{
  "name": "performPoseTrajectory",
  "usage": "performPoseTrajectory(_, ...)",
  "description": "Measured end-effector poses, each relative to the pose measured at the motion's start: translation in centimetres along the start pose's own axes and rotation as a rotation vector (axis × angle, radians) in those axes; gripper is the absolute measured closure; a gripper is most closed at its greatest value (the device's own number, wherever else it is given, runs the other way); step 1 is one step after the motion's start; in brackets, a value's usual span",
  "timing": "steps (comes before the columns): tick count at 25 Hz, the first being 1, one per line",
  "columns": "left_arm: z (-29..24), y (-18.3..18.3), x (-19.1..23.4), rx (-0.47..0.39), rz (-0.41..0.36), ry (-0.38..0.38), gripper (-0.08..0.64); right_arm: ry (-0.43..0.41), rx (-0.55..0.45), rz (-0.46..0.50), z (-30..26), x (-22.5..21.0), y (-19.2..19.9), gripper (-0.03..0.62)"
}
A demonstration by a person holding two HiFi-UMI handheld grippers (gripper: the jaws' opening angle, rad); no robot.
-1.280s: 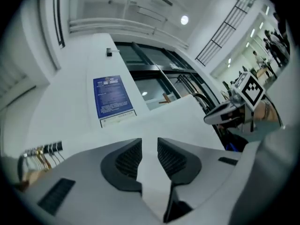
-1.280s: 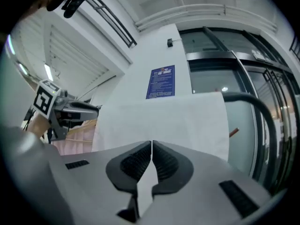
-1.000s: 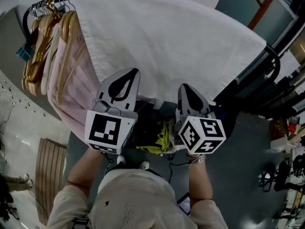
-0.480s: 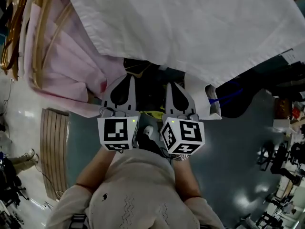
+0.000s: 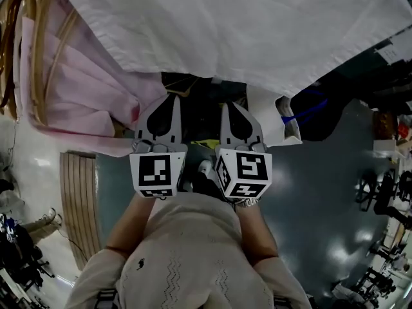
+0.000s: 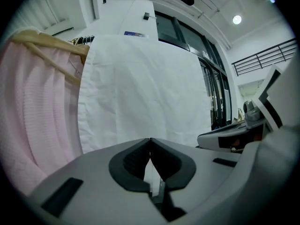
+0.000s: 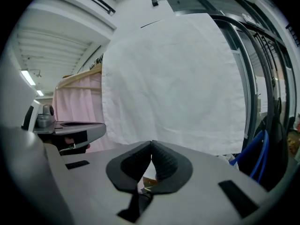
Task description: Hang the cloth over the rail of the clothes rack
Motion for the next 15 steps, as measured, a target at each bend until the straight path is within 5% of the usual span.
performPoseTrajectory(15,0.0,0.8,1.0,-0.001,-0.017,-0.009,0.548,-0.050,-0.080,0.105,-0.3,2.7,-1.3,0.574)
Point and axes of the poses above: the fingertips, and each gripper's own axes: z backward along the fingers, x to its left, y out of its underside, the point moved 1 cm from there along z, backward along the fingers, and after that the axes turned 7 degrees about -y, right-handed, at the moved point
